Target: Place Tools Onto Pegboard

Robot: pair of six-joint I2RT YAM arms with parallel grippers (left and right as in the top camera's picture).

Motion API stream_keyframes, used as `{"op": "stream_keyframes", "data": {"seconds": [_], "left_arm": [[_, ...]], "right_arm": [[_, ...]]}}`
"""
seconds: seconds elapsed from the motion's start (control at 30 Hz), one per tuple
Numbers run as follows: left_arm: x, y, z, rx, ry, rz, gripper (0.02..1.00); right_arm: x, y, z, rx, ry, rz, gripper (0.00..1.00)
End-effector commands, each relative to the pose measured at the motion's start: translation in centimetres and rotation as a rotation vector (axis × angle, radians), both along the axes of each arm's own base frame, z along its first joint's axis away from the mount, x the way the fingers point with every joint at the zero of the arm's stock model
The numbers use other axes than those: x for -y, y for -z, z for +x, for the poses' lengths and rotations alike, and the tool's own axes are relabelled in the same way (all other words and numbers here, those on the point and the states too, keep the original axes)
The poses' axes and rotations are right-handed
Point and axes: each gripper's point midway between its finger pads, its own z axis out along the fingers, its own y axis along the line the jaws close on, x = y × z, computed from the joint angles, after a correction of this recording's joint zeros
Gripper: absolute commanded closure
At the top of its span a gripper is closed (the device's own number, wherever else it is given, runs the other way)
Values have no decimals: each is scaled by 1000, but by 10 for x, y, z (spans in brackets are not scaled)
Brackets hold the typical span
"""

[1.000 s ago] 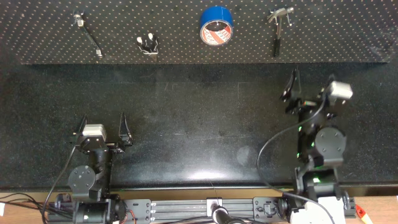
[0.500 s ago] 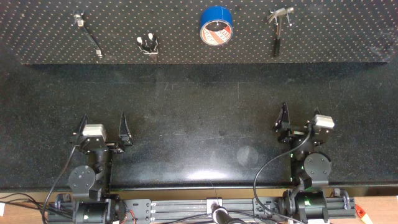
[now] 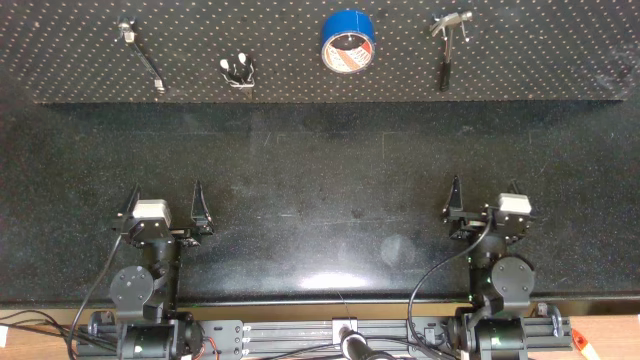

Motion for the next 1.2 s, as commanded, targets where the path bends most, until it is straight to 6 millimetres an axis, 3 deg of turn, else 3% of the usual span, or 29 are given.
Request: {"op": "stream_keyframes", "data": {"seconds": [0.03,0.23,1.2], "left_arm": [[-1,1,0,0,-3,-16,23],[-1,1,0,0,-3,-16,23],[-1,1,0,0,-3,-16,23]], "right_arm": [[-1,-1,-1,-5,-23,-126,49],[6,-2,-2,-5,6,-126,49],[2,-1,-1,-4,-15,-121,49]]}}
